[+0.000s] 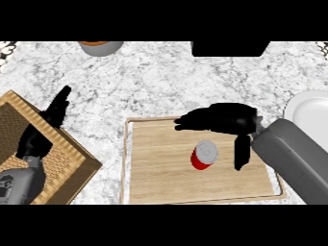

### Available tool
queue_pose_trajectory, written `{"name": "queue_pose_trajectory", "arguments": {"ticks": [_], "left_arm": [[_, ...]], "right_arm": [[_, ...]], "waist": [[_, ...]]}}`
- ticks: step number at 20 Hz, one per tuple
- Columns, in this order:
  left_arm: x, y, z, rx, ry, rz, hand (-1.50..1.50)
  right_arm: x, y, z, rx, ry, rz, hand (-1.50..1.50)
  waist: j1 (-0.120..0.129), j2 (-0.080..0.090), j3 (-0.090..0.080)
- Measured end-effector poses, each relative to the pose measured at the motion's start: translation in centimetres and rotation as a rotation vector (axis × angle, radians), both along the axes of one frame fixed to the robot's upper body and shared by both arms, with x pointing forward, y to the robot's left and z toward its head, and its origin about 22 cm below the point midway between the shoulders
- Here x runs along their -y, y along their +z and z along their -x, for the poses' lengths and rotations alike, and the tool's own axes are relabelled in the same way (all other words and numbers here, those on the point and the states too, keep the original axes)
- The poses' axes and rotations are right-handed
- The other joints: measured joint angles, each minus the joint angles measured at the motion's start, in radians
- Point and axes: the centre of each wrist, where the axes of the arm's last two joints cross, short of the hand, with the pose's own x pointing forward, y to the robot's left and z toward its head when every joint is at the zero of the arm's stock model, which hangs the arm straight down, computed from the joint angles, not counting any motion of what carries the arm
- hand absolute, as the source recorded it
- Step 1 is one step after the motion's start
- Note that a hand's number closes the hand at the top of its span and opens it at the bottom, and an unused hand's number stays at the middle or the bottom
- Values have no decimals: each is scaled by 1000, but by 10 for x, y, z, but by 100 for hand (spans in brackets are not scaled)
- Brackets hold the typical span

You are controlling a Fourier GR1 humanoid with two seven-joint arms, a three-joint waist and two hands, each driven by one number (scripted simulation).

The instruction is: Pick the can from the tray and place it in the plate

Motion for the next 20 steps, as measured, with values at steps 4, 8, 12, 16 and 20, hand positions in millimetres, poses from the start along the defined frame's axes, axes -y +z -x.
{"name": "queue_pose_trajectory", "arguments": {"ticks": [4,8,12,16,20], "left_arm": [[0,-5,5,-10,5,-2,0],[5,-2,5,-10,-11,-8,0],[1,4,6,-17,-19,-2,0],[6,9,8,-20,-37,-9,0],[1,7,6,-34,-26,-8,0]], "right_arm": [[-12,-9,2,17,-8,17,-150],[-12,-14,3,28,-8,27,-150],[-17,-24,3,47,3,64,-150],[-29,-33,9,56,44,103,150],[-33,-32,13,76,119,108,150]], "waist": [[1,0,0],[1,0,0],[3,1,0],[3,-2,-1],[1,-4,-2]]}}
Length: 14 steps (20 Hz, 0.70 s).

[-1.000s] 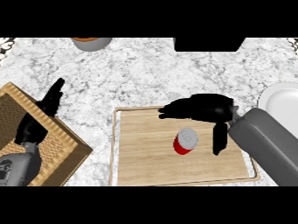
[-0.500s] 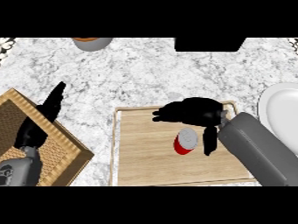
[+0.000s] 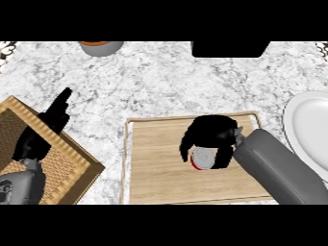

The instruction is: Pick the can from the tray and place it in the plate

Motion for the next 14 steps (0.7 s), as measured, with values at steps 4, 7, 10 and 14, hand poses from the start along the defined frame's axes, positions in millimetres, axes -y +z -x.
{"name": "queue_pose_trajectory", "arguments": {"ticks": [4,7,10,14], "left_arm": [[-3,-6,-1,-17,8,2,0],[2,-3,-2,-13,-3,3,0],[-6,-5,2,-24,18,-2,0],[-19,-4,9,-32,47,0,0]], "right_arm": [[-5,-2,8,9,22,-23,150],[-1,-6,9,4,17,-55,150],[9,-15,11,-6,-152,-90,150],[40,-37,14,-14,-548,-113,150]], "waist": [[-2,-1,-1],[0,-2,0],[-11,-4,0],[-46,-11,0]]}}
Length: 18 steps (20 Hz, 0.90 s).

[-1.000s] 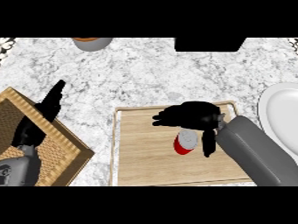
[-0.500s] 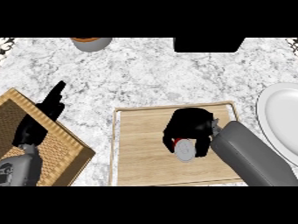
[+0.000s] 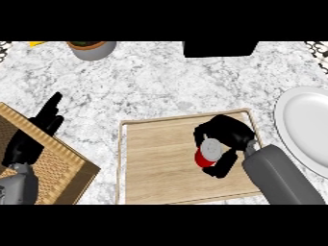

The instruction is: Pick the can from the tray and place it in the plate

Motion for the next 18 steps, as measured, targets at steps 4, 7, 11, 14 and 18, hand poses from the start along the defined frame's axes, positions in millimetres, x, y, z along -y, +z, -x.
{"name": "queue_pose_trajectory", "arguments": {"ticks": [4,7,11,14,18], "left_arm": [[-6,-1,5,-8,13,2,0],[-5,-1,6,-11,15,2,0],[-8,0,9,-15,24,-5,0],[-5,3,7,-9,12,-4,0],[-2,5,6,0,-3,-8,0]], "right_arm": [[10,-1,9,112,-309,22,150],[10,14,16,264,-476,-12,150],[16,44,23,510,-669,-69,150],[22,60,36,650,-804,-92,150],[36,76,56,732,-970,-136,150]], "waist": [[-13,-1,0],[-17,-3,0],[-19,-4,0],[-16,-2,0],[0,4,1]]}}
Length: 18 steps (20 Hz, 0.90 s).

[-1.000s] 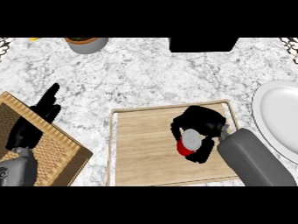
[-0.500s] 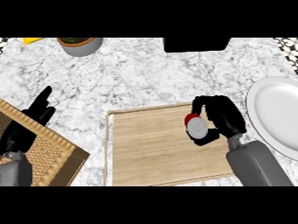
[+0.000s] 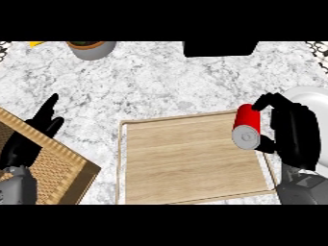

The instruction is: Pick the can from the tray and place it in the plate

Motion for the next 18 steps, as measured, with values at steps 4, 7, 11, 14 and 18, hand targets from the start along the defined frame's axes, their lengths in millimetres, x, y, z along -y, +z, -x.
{"name": "queue_pose_trajectory", "arguments": {"ticks": [4,7,11,14,18], "left_arm": [[6,1,-3,6,-27,0,0],[7,1,-7,12,-32,-2,0],[11,5,-15,20,-48,-1,0],[11,0,-15,10,-52,-1,0],[17,-2,-15,13,-73,-1,0]], "right_arm": [[30,11,12,22,-111,-69,150],[51,14,17,32,-172,-116,150],[91,18,20,35,-241,-136,150],[125,15,19,28,-280,-143,150],[167,6,10,-15,-315,-118,150]], "waist": [[15,5,1],[22,8,1],[27,10,1],[32,12,2],[41,14,2]]}}
